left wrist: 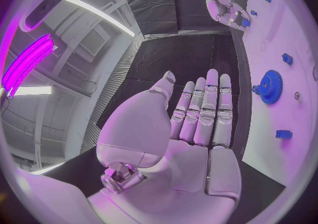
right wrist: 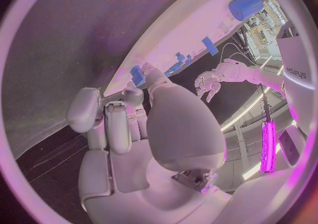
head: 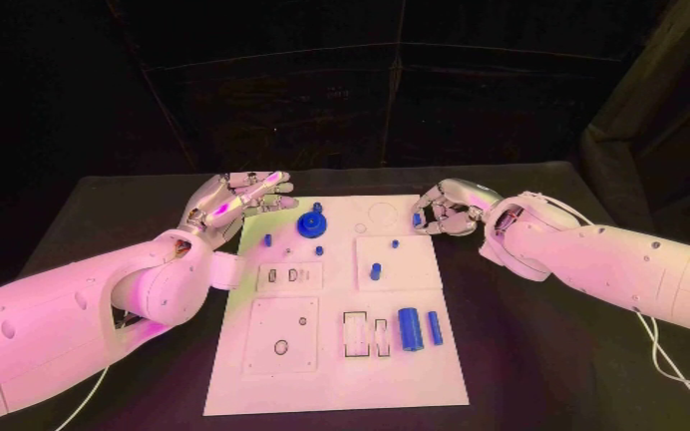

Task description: Assemble the parts on the task board

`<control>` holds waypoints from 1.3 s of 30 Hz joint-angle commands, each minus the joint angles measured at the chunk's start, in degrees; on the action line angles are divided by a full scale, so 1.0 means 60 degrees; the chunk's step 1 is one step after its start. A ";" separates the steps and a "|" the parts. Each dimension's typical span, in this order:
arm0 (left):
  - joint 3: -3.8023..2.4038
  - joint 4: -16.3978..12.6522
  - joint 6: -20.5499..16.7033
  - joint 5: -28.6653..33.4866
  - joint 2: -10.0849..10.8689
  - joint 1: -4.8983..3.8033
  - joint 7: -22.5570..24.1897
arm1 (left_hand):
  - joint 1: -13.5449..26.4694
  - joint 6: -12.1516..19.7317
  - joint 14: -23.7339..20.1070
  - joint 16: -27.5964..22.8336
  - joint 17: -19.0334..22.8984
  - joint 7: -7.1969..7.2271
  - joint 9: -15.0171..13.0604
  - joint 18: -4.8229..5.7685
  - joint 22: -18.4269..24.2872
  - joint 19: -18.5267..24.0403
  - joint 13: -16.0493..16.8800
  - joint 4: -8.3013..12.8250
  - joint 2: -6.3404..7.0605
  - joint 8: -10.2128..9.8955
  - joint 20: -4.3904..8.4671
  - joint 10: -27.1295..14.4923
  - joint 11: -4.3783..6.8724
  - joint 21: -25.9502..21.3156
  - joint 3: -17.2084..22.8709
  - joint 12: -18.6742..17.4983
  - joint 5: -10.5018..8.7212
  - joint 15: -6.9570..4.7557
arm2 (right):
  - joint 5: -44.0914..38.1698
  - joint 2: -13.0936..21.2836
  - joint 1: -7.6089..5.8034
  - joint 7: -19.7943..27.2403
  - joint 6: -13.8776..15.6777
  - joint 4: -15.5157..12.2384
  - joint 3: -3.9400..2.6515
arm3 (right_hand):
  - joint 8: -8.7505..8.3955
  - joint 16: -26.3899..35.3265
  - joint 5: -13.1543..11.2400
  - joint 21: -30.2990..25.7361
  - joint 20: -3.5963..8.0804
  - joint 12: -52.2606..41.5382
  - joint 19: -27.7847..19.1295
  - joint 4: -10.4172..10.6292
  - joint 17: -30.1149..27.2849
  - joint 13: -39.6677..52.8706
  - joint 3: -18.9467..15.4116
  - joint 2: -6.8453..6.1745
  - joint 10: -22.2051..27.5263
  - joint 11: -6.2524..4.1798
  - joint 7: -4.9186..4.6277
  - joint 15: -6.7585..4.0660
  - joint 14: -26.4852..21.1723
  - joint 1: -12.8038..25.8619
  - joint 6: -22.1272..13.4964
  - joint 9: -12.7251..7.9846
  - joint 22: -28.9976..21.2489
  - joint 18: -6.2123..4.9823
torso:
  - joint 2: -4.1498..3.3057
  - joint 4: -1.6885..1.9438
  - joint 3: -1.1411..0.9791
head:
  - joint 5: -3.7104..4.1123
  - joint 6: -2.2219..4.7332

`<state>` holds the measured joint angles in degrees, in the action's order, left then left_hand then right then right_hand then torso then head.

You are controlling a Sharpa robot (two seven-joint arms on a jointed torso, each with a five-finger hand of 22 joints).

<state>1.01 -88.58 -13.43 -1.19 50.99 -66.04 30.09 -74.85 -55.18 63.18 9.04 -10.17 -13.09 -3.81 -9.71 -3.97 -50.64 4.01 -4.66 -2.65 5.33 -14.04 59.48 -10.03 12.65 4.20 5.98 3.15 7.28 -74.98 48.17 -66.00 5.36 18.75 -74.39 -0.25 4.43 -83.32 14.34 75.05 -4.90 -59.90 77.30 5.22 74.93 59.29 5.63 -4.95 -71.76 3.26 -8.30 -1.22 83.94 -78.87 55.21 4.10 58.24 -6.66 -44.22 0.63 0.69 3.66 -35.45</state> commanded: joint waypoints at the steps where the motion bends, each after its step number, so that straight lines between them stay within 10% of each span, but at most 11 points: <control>1: -0.0005 0.0000 0.0146 -0.0044 -0.0002 -0.0010 0.0044 | 0.0016 -0.0031 0.0059 -0.0042 -0.0016 -0.0019 0.0005 -0.0151 0.0011 -0.0064 -0.0003 0.0056 -0.0108 -0.0057 -0.0014 0.0054 0.0000 -0.0032 0.0004 -0.0039 -0.0013 0.0025 | -0.0156 -0.0012 -0.0006 -0.0001 -0.0101 0.0013 -0.0006 | 0.0066 0.0029 -0.0028 0.0040 0.0025 -0.0064 -0.0015 -0.0058 0.0419 0.0022 0.0027 0.0087 -0.0072 -0.0024 -0.0002 -0.0010 0.0570 -0.0040 0.0102 0.0013 0.0020 0.0129 | -0.0003 -0.0002 -0.0008 | 0.0001 -0.0001; 30: -0.0004 0.0048 0.0163 -0.0044 -0.0003 -0.0009 -0.0008 | 0.0021 -0.0034 0.0064 -0.0058 -0.0022 -0.0016 0.0006 -0.0151 0.0013 -0.0072 -0.0004 0.0074 -0.0114 -0.0065 -0.0013 0.0059 0.0002 -0.0043 0.0015 -0.0050 -0.0013 0.0024 | 0.0084 -0.0112 0.0008 -0.0108 0.0801 -0.0009 -0.0007 | 0.0554 -0.0181 -0.1145 0.0298 0.0230 -0.0680 0.0203 -0.0278 0.0829 0.0630 0.1049 0.0754 -0.0526 -0.0311 0.0333 -0.0244 0.0674 -0.0151 0.1197 0.0062 0.0465 0.0204 | 0.0006 0.0004 -0.0020 | -0.0012 -0.0067; 39: -0.0004 0.0053 0.0143 -0.0044 0.0061 -0.0011 -0.0031 | 0.0021 -0.0034 0.0064 -0.0058 -0.0022 -0.0016 0.0006 -0.0151 0.0013 -0.0072 -0.0004 0.0074 -0.0114 -0.0065 -0.0013 0.0059 0.0002 -0.0043 0.0015 -0.0050 -0.0013 0.0024 | 0.0418 0.0208 -0.0006 -0.0776 0.1354 -0.0991 -0.0014 | 0.0595 -0.0223 -0.1091 0.0343 0.0270 -0.0839 0.0239 -0.0328 0.0903 0.0799 0.1280 0.0800 -0.0643 -0.0347 0.0373 -0.0279 0.0691 -0.0112 0.1287 0.0066 0.0537 0.0217 | 0.0058 -0.0006 0.0021 | -0.0064 -0.0043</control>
<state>1.02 -88.22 -13.27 -1.19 51.30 -66.03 29.79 -74.64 -55.18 63.18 9.04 -10.24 -13.09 -3.81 -9.71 -3.98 -50.64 4.01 -4.50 -2.87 5.33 -14.04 59.48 -10.03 12.65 4.37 5.98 3.15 7.28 -73.85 49.35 -65.87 3.41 23.89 -79.42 -0.29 7.74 -84.40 7.43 76.88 -3.56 -64.61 78.64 3.28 74.91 64.03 13.01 -0.91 -75.16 1.12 -6.62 -2.58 84.04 -79.36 62.04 4.27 61.37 -5.75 -44.03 0.60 0.64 3.32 -35.74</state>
